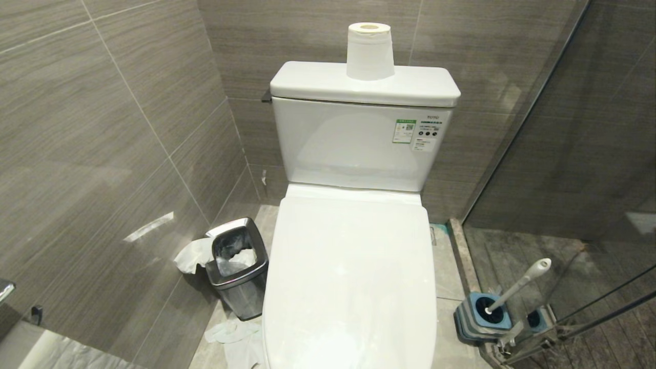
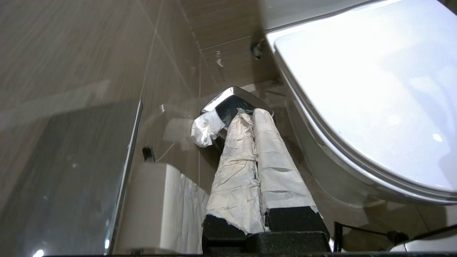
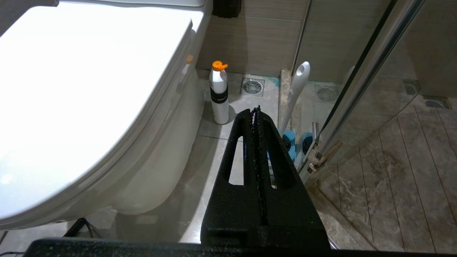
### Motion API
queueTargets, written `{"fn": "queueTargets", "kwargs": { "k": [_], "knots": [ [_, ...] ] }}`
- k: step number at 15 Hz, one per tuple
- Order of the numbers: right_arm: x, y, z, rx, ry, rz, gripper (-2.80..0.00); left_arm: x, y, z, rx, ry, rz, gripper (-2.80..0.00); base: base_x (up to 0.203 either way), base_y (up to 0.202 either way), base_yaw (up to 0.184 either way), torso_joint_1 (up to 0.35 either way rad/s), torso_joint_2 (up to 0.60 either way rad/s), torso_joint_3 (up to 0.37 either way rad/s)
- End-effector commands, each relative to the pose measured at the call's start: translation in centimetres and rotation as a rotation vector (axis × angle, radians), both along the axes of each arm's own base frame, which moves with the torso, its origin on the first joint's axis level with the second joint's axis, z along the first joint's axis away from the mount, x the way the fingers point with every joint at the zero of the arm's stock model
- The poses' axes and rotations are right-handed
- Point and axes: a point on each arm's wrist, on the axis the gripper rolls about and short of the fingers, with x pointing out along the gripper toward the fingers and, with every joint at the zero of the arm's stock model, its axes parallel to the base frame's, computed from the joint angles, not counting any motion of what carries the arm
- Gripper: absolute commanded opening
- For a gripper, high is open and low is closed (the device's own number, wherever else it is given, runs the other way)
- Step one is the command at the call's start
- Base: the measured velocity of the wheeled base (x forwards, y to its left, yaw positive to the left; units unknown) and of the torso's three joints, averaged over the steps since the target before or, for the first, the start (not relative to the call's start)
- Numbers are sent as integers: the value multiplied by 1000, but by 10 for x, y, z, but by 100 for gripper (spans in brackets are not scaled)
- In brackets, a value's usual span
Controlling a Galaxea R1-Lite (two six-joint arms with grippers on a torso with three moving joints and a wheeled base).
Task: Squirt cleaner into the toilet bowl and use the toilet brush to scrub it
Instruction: Use the left hand to lift the toilet lid slightly
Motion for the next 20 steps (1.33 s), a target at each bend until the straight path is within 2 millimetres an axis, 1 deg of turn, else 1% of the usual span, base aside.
{"fn": "queueTargets", "kwargs": {
  "k": [1, 5, 7, 10, 13, 16, 18, 20],
  "knots": [
    [0, 0, 0, 4, 3, -2, -280, 20, -1, 24, 21, 85, -31, -280, 0, 0, 0, 0, 0, 0],
    [0, 0, 0, 5, 2, -2, -280, 55, -1, 56, 48, 218, -63, -280, 0, 0, 0, 0, 0, 0],
    [0, 0, 0, 5, 2, -2, -280, 74, -2, 63, 51, 305, -75, -280, 0, 0, 0, 0, 0, 0],
    [0, 0, 0, 5, 0, -2, -280, 112, -4, 69, 65, 425, -102, -280, 0, 0, 0, 0, 0, 0],
    [0, 0, 0, 5, 1, -2, -280, 153, -7, 81, 80, 495, -112, -280, 0, 0, 0, 0, 0, 0],
    [0, 0, 0, 5, 2, -2, -280, 203, -9, 92, 86, 550, -101, -280, 0, 0, 0, 0, 0, 0],
    [0, 0, 0, 5, 0, -2, -280, 235, -13, 90, 91, 599, -87, -280, 0, 0, 0, 0, 0, 0],
    [0, 0, 0, 5, 0, -2, -280, 263, -15, 83, 87, 639, -66, -280, 0, 0, 0, 0, 0, 0]
  ]
}}
